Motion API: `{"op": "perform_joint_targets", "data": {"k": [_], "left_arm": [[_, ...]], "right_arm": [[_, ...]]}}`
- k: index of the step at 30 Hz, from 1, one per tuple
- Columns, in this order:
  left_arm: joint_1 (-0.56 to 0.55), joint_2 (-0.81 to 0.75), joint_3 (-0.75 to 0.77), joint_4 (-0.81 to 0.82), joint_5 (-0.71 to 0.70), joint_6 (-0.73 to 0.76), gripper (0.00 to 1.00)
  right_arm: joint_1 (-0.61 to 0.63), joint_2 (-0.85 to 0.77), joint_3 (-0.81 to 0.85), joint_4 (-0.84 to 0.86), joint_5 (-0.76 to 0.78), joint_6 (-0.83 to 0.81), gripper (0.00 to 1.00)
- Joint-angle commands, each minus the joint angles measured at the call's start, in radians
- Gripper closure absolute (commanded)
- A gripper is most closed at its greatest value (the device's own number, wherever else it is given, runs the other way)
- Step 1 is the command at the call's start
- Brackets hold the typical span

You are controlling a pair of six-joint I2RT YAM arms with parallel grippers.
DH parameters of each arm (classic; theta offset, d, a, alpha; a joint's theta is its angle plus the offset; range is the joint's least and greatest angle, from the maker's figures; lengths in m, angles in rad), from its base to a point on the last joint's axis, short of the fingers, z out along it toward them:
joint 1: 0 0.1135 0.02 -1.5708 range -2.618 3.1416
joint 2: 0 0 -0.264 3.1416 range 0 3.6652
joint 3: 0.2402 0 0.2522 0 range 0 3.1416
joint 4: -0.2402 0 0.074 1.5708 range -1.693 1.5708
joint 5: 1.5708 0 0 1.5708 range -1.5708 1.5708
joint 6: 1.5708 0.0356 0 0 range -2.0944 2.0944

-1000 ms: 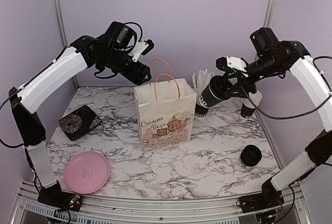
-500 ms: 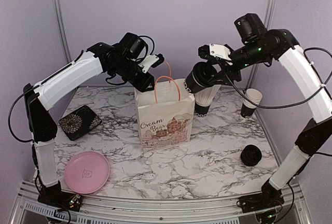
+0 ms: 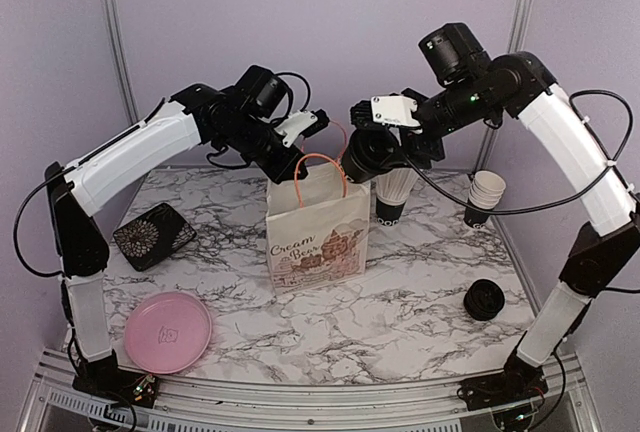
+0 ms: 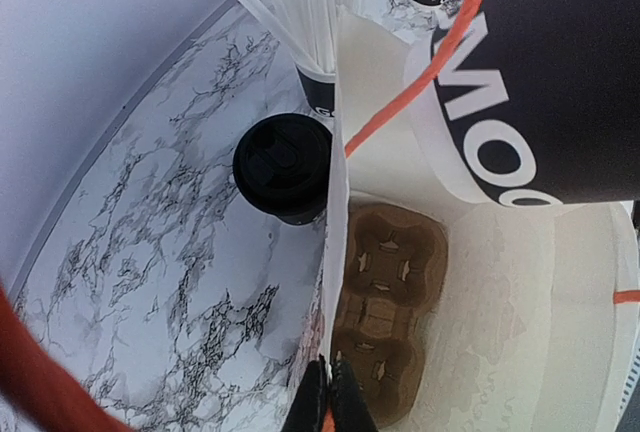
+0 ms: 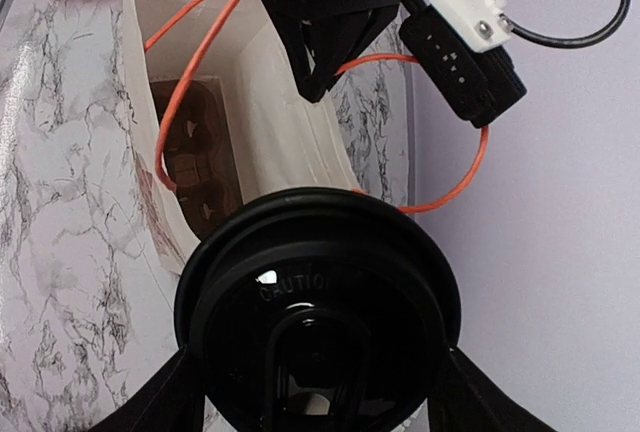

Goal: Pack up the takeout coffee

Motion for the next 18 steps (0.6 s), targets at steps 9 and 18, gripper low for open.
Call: {"op": "perform_joint_targets", "data": {"k": [9,18], "left_arm": [[-0.128,-0.081,-0.045,-0.029,-0.131,-0.014,1.00],[-0.207,-0.112,-0.075,-0.028,-0.206,-0.043,1.00]], "right_arm": [[0.143,-0.131,-0.067,-0.055,0.040,0.017,0.45],[0.163,-0.111,-0.101,-0.088,0.092,0.010,0.46]]}}
